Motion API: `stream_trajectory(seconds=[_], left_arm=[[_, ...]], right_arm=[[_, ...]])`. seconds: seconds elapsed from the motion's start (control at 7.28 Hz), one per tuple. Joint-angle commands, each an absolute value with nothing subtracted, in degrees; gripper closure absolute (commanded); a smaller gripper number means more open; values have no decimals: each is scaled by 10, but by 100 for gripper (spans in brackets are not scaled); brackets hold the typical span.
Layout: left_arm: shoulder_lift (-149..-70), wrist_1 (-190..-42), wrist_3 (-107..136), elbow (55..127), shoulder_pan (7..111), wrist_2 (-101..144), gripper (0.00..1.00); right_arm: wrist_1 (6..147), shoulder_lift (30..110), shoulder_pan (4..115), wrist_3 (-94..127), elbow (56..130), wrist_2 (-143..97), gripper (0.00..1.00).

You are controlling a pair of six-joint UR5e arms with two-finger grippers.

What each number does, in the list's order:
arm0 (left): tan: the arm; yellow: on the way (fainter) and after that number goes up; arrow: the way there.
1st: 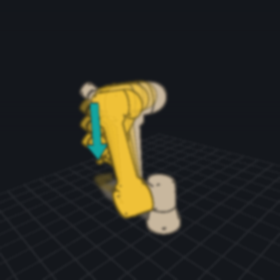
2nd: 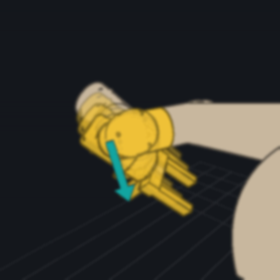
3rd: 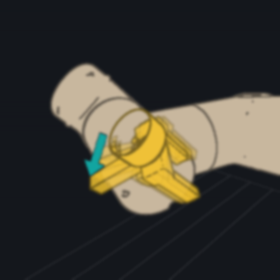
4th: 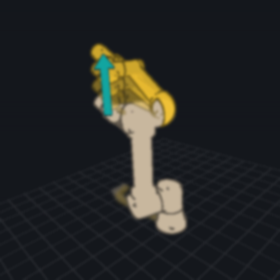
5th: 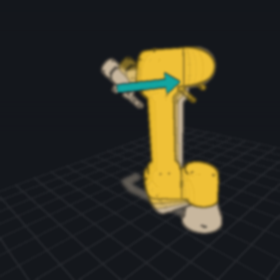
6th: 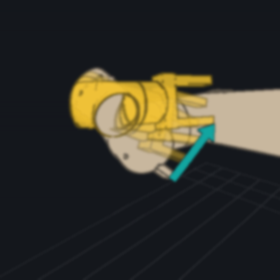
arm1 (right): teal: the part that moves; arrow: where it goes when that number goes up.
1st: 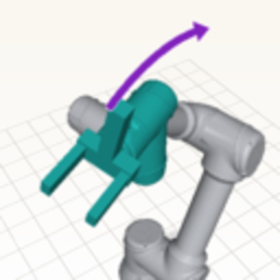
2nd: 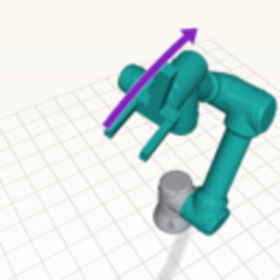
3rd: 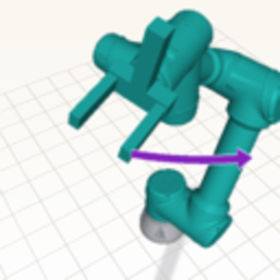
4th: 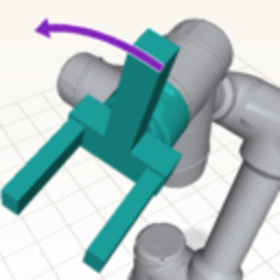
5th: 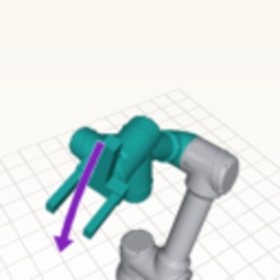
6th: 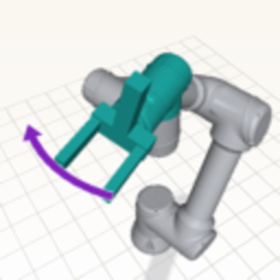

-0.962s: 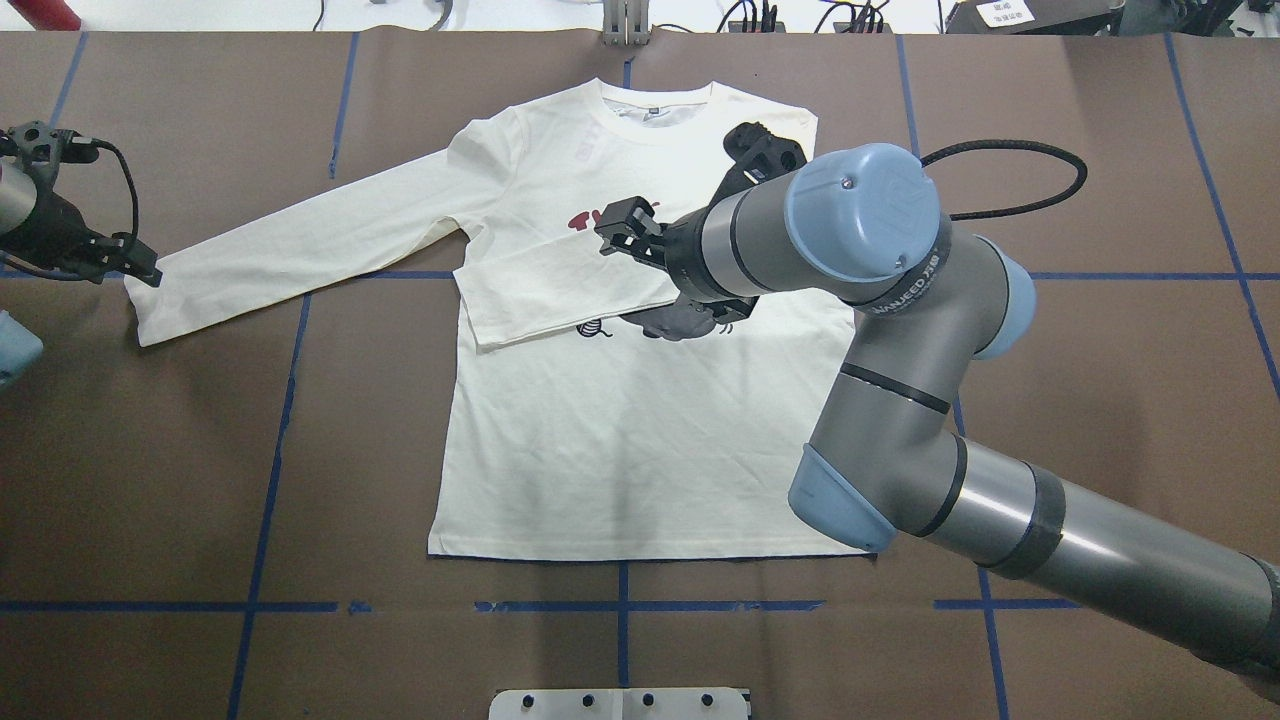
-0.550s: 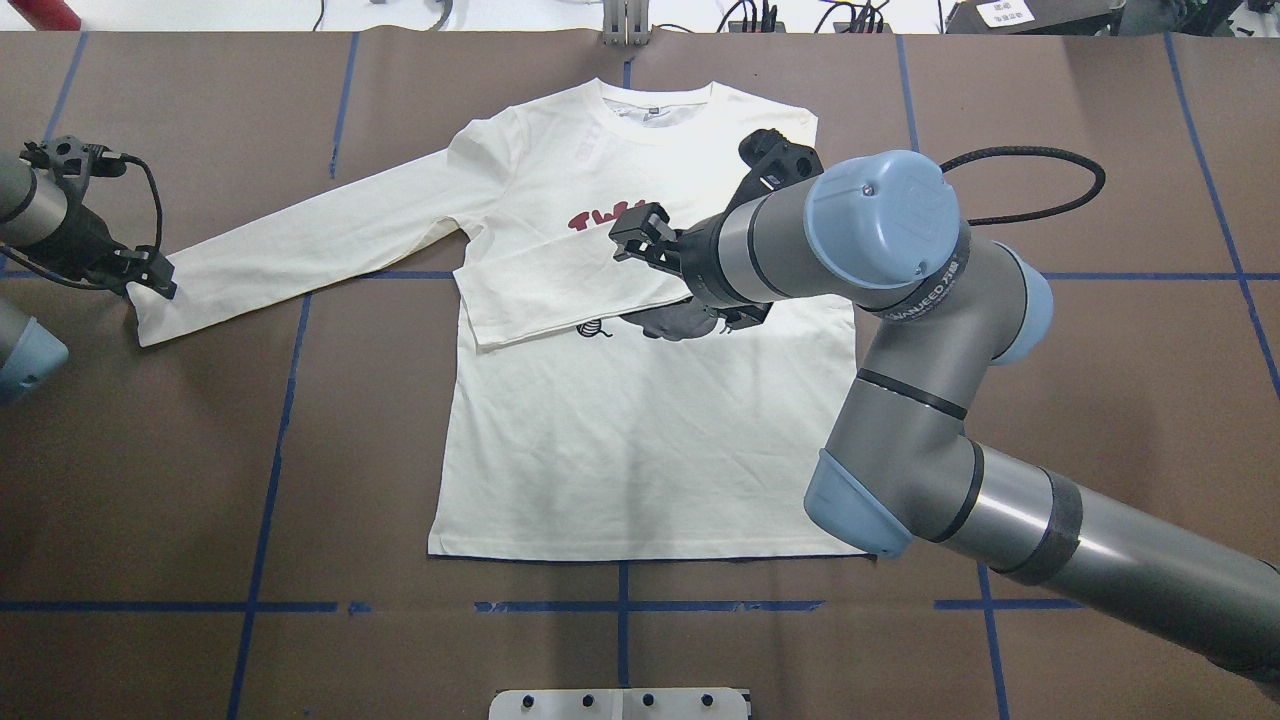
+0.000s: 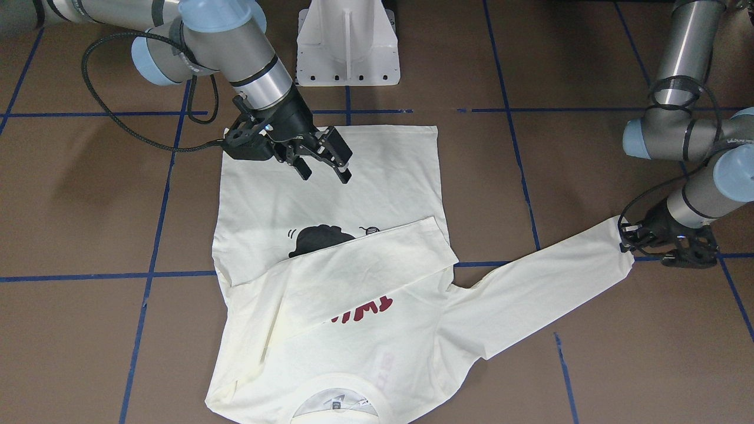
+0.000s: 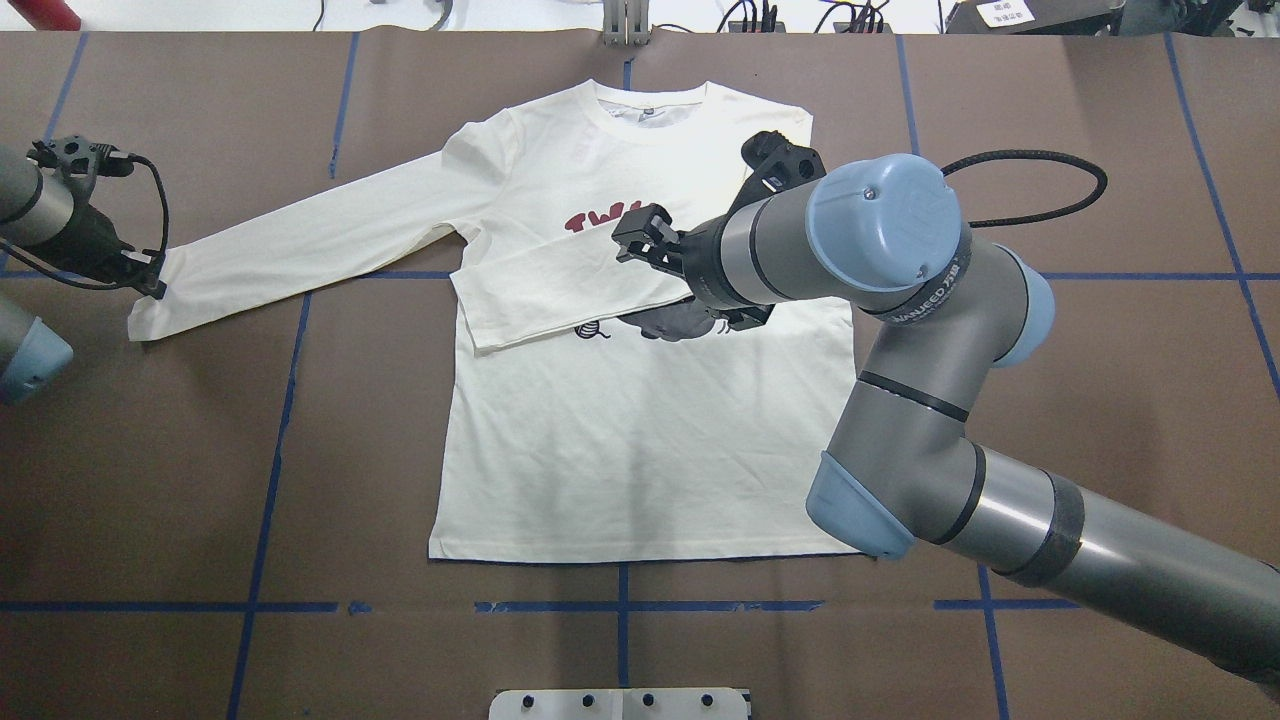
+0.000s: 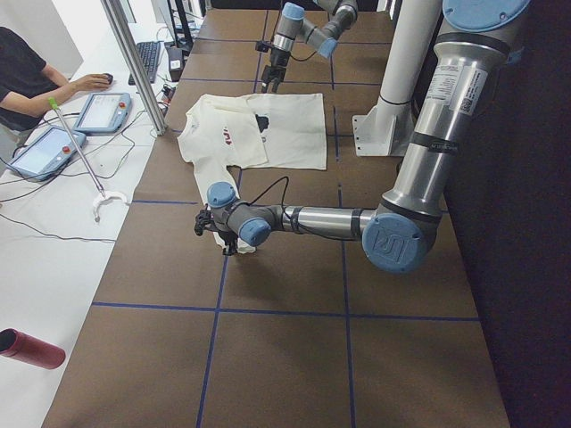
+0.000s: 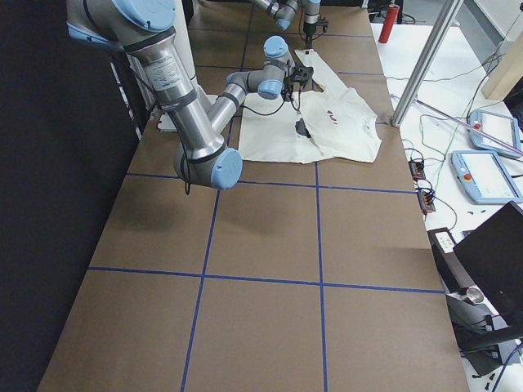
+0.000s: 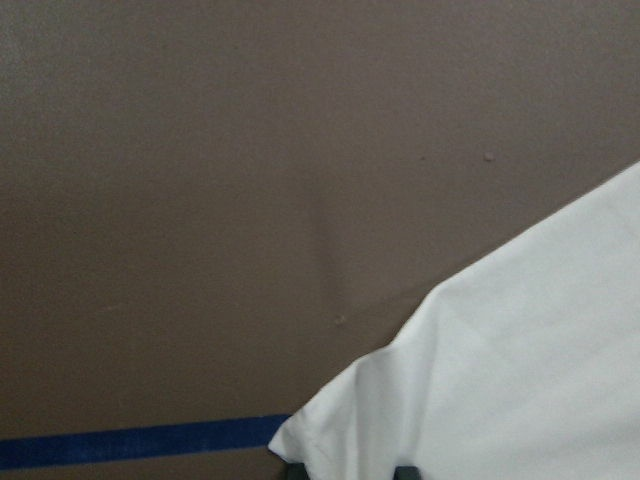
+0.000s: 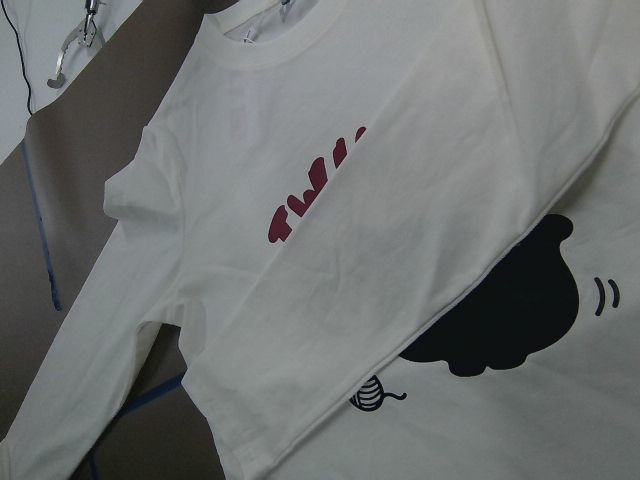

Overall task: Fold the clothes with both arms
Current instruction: 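Release the sleeve with the right gripper while the left gripper approaches the other cuff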

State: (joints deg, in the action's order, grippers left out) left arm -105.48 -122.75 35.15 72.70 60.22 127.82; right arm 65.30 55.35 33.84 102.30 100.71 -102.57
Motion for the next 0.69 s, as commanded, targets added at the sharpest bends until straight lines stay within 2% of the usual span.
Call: stream_trajectory(seconds=[0.0,0.27,0.55], left_arm=[[-1055,-1227,354,756,606,1281,100],[-1056,-1218,383,814,609,1281,100],[-1101,-1218,540,863,604,1319,100]], right_arm=[[653,554,338,1023,1007,-1025,0],[653,560,343,1023,1017,-1029,0],[653,646,361,1012,1090,-1044,0]])
